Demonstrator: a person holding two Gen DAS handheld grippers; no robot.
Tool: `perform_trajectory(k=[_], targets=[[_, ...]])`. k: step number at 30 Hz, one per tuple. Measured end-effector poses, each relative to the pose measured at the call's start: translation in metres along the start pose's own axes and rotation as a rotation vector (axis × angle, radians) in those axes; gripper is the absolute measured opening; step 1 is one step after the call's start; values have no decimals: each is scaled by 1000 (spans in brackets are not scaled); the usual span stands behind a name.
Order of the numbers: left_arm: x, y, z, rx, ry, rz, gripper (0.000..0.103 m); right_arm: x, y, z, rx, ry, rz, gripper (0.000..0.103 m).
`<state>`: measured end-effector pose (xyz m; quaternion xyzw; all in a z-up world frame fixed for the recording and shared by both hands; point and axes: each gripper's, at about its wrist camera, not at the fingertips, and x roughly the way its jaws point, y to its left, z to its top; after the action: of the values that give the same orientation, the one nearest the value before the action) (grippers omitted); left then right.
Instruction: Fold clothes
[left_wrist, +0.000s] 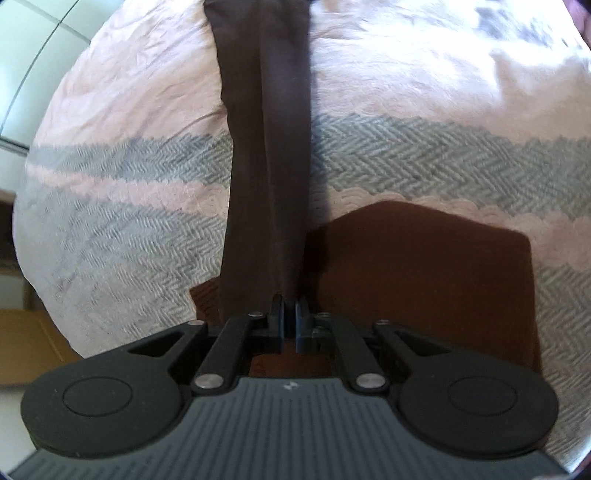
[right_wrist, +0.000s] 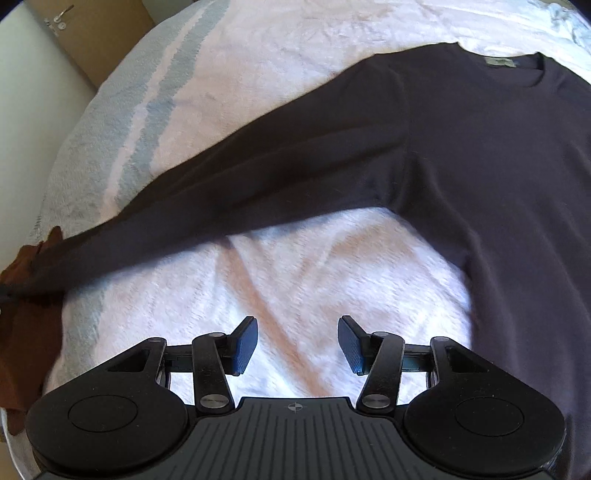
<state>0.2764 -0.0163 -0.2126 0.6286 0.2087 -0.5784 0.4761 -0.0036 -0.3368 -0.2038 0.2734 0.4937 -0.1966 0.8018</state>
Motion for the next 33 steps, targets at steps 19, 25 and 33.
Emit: perform_trajectory(k=[19, 25, 33], targets=[[-66, -77, 134, -98, -168, -66, 30, -188, -200, -163, 336, -106, -362, 52], [-70, -152, 248, -421, -232, -358, 35, -215, -296, -191, 272, -86, -331, 52], [-49, -233, 331, -841, -143, -507, 45, -209, -417, -183, 107, -39, -122, 52]])
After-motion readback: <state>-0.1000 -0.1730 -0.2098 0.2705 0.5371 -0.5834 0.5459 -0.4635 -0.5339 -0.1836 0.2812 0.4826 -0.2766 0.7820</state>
